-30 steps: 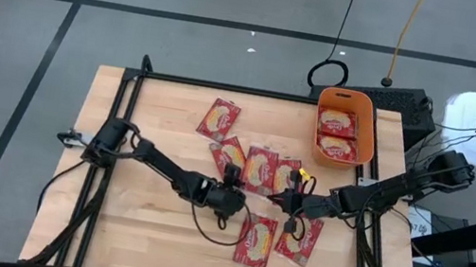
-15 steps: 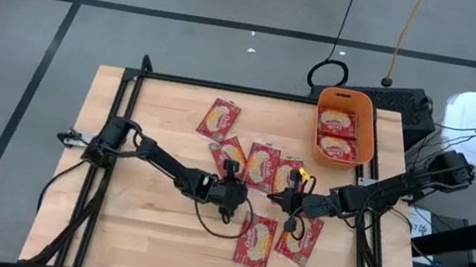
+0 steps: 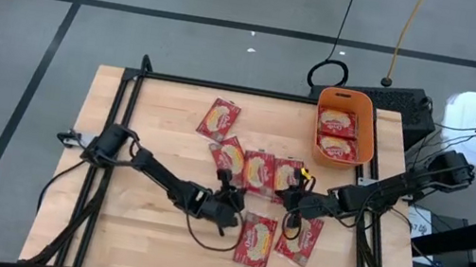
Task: Sort popcorn bags into baskets
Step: Put the red popcorn bag into the orange container
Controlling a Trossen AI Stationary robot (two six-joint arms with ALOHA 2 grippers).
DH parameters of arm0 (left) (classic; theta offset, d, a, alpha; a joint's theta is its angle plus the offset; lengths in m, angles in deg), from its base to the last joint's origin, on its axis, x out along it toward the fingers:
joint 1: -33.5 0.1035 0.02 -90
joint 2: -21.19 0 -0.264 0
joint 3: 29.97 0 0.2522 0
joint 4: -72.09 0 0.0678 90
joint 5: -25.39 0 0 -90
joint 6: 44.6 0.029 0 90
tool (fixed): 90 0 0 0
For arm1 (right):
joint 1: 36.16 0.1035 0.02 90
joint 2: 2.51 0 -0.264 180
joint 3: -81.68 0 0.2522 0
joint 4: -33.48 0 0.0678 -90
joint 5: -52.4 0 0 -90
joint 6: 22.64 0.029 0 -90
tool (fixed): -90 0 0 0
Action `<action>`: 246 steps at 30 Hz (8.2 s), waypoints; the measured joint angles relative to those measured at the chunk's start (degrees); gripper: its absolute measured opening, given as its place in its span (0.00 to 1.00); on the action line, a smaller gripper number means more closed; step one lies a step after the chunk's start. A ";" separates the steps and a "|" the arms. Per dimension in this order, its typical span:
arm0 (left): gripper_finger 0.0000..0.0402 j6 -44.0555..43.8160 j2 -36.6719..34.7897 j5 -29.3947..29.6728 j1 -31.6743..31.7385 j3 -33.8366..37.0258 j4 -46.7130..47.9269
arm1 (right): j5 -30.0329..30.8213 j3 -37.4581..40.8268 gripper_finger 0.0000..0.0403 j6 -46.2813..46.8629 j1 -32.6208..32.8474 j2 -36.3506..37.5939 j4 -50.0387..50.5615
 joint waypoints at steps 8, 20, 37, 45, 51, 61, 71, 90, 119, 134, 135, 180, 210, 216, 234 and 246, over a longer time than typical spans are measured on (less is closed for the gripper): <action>0.00 0.42 -0.13 3.73 -2.22 -0.11 -2.78 | -0.04 3.24 0.15 0.84 0.00 0.02 -1.15; 0.00 0.74 -0.27 3.82 -3.99 -0.16 -6.59 | -0.15 10.85 0.37 -4.09 0.02 0.00 -17.21; 0.00 3.73 -0.28 4.24 -6.99 -0.20 -12.36 | -7.74 12.50 0.41 -13.25 0.81 -1.66 -26.46; 0.00 5.05 -0.31 4.24 -7.09 -0.22 -14.83 | -7.71 12.17 0.44 -17.10 0.90 -9.92 -38.67; 0.00 7.61 -0.31 4.06 -7.43 -0.22 -19.58 | -8.15 12.20 0.48 -19.82 0.70 -15.84 -48.77; 0.00 8.11 -0.33 3.60 -8.99 -0.22 -20.91 | -10.79 12.17 0.31 -22.63 0.63 -17.53 -55.84; 0.00 9.86 -0.33 3.47 -9.47 -0.22 -23.31 | -11.06 12.17 0.13 -24.17 0.61 -17.51 -57.14; 0.32 6.18 -0.57 6.94 -10.94 -0.22 -23.21 | -10.81 12.17 0.10 -23.60 0.61 -17.51 -57.35; 0.37 -6.39 -5.22 17.89 -13.46 -0.22 -3.43 | -10.81 12.17 0.10 -22.76 0.61 -17.51 -57.46; 0.39 -22.38 -5.17 6.31 -10.25 -0.22 6.35 | -10.81 12.17 0.10 -22.61 0.61 -17.51 -57.52; 0.40 -22.40 -5.16 4.86 -9.88 -0.22 6.14 | -10.81 12.17 0.10 -22.61 0.61 -17.51 -57.52; 0.57 -8.39 -5.14 -7.08 -3.80 -0.22 -4.10 | -10.84 12.17 0.10 -22.59 0.61 -17.51 -57.50; 0.03 -1.80 -5.07 -9.96 -4.85 -0.17 -8.86 | -11.16 12.15 0.18 -21.06 1.11 -17.46 -56.97; 0.05 -1.83 -5.07 -9.95 -5.39 -0.17 -9.04 | -10.99 12.17 0.26 -21.04 1.11 -17.46 -56.46; 0.03 2.17 -5.07 -10.17 -6.40 -0.17 -13.12 | -10.75 12.22 0.32 -18.06 1.16 -17.48 -53.15; 0.03 8.64 -5.09 -7.88 -7.73 -0.17 -20.73 | -5.64 12.34 0.32 -16.06 4.54 -6.57 -46.26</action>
